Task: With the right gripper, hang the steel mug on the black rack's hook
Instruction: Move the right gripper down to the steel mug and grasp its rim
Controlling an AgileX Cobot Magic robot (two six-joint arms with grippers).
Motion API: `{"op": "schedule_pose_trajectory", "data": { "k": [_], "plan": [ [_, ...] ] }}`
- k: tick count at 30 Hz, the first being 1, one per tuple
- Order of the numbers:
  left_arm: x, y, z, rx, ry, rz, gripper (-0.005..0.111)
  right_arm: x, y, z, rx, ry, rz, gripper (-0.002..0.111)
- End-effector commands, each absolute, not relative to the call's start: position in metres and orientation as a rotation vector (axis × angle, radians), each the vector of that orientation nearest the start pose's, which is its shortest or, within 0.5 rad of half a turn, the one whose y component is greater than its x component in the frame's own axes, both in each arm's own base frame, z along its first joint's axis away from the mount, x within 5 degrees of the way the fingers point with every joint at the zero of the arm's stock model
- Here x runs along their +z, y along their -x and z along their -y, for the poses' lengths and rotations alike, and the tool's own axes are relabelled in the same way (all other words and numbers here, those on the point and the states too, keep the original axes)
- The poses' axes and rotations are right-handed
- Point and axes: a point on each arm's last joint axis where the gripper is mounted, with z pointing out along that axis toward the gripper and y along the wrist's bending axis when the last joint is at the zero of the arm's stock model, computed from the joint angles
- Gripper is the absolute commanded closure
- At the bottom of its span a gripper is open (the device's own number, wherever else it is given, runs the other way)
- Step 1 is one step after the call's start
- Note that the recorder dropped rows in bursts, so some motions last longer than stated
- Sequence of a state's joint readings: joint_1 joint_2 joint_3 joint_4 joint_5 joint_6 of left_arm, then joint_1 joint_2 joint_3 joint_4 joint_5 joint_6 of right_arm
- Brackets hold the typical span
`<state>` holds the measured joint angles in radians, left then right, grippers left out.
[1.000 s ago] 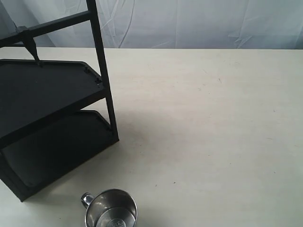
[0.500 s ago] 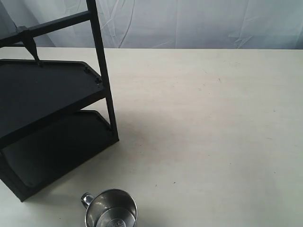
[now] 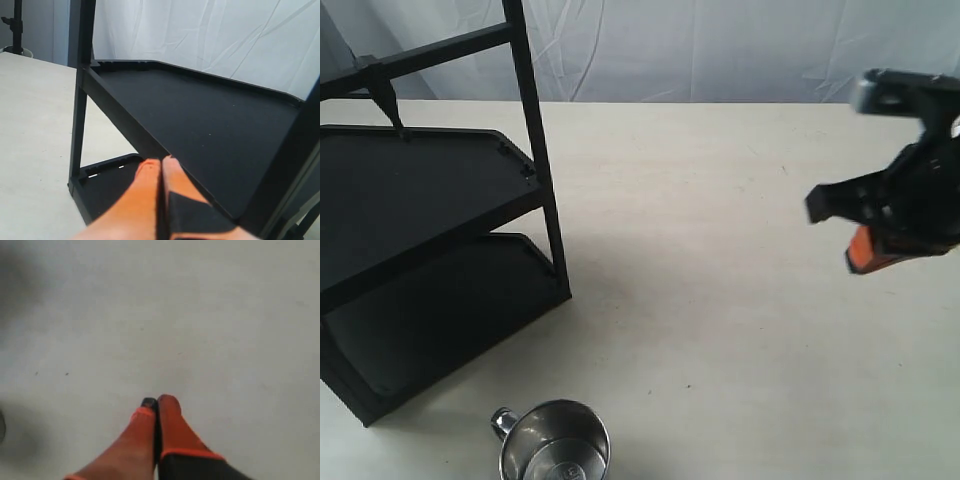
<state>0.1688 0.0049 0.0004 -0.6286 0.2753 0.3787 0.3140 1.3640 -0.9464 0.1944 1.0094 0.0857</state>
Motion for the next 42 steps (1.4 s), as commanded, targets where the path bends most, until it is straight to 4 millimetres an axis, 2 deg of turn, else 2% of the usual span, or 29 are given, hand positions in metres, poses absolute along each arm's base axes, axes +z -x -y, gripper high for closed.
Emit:
{"op": "schedule_pose_trajectory", "data": {
  "k": [1,3,5,7,10,11,15,20,24,38,40,42],
  "plan": [
    [0.194,-0.056,0.005,-0.188,0.23,-1.687,0.105,0.242,-0.221,-0.138,0.383,0.367,-2.972,0.109],
    [0.194,-0.056,0.005,-0.19,0.231,-1.686,0.105,0.237,-0.215,-0.158,0.474,0.428,-2.973,0.108],
    [0.194,-0.056,0.005,-0.192,0.232,-1.686,0.105,0.235,-0.207,-0.176,0.581,0.53,-2.957,0.098],
    [0.194,-0.056,0.005,-0.192,0.232,-1.686,0.105,0.234,-0.2,-0.191,0.676,0.618,-2.933,0.083],
    [0.194,-0.056,0.005,-0.205,0.24,-1.684,0.105,0.233,-0.189,-0.212,0.738,0.713,-2.878,0.051],
    [0.194,-0.056,0.005,-0.205,0.24,-1.684,0.105,0.231,-0.187,-0.215,0.738,0.73,-2.874,0.048],
    [0.194,-0.056,0.005,-0.205,0.24,-1.684,0.105,0.216,-0.178,-0.236,0.787,0.744,-2.911,0.048],
    [0.194,-0.056,0.005,-0.205,0.24,-1.684,0.105,0.199,-0.17,-0.251,0.791,0.777,-2.965,0.048],
    [0.194,-0.056,0.005,-0.205,0.24,-1.684,0.105,0.195,-0.164,-0.259,0.804,0.791,-2.961,0.048],
    [0.194,-0.056,0.005,-0.205,0.24,-1.684,0.105,0.164,-0.167,-0.267,0.729,0.782,-3.026,0.049],
    [0.194,-0.056,0.005,-0.205,0.24,-1.684,0.105,0.163,-0.167,-0.267,0.726,0.784,-3.028,0.056],
    [0.194,-0.056,0.005,-0.205,0.24,-1.684,0.105,0.163,-0.167,-0.267,0.726,0.784,-3.028,0.071]
  ]
}}
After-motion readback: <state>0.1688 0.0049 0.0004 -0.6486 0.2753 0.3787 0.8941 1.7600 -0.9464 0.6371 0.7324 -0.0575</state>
